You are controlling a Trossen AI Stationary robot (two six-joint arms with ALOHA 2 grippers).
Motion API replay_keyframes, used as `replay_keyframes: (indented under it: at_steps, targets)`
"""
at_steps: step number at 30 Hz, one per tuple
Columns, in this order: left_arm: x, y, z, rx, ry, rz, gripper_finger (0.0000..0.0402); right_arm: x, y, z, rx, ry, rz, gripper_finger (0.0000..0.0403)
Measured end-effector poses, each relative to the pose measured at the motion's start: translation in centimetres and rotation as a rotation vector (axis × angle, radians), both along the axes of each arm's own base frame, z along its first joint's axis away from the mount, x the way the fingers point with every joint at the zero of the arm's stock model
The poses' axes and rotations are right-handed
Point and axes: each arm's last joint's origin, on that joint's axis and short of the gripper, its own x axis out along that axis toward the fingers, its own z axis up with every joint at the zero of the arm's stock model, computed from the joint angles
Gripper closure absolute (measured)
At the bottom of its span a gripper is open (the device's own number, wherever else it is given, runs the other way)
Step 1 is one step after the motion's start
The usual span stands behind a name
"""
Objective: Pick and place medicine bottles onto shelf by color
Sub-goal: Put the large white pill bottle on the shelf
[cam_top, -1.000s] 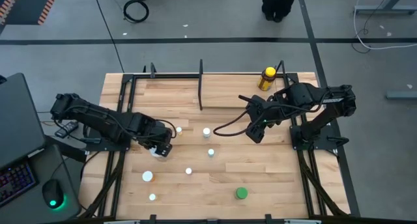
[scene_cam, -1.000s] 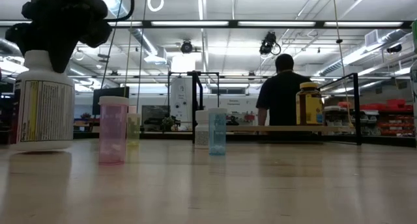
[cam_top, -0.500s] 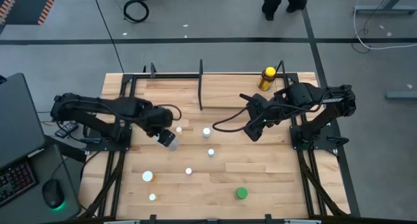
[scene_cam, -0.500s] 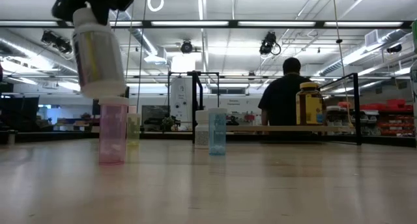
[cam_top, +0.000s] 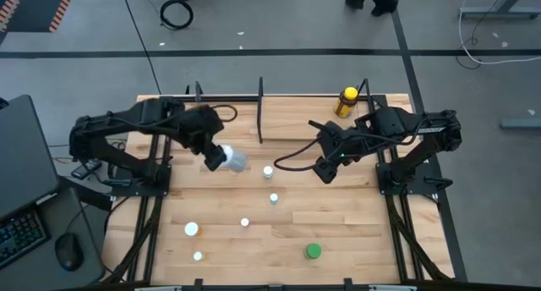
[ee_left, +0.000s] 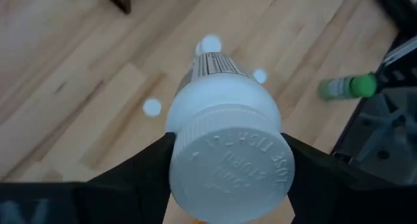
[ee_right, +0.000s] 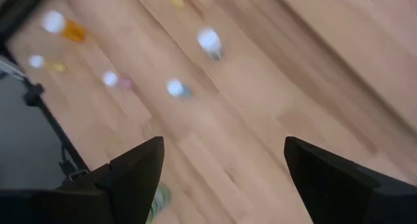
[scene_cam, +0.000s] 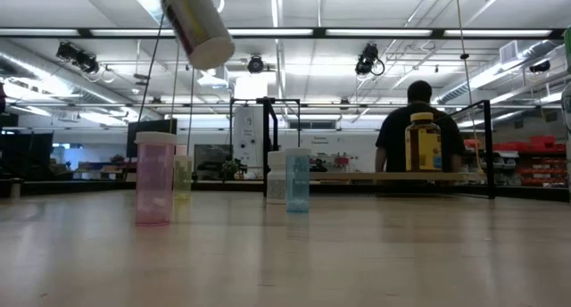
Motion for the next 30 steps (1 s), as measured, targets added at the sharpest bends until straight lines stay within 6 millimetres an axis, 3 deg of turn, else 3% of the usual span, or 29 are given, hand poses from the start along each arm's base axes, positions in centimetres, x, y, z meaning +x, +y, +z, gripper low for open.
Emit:
replay_keyframes:
  at_steps: [9,13,20,30]
  targets:
    - [1.0,1.2,3.7,0.003,-0.149,0.029,0.0154,3.2,0.4,2.6,-0.173,-0.4,0.202,0.0078]
    - [1.4,1.7,4.0,-0.021,-0.151,0.045,0.0151,4.0,0.6,3.5,-0.294,-0.507,0.31,0.0078]
    - [1.6,2.4,3.9,-0.021,-0.144,0.068,0.0152,5.3,0.0,3.1,-0.436,-0.525,0.362,0.0078]
    - [1.5,3.9,3.7,-0.05,-0.142,0.122,0.0154,8.2,0.3,0.6,-0.511,-0.432,0.449,0.0078]
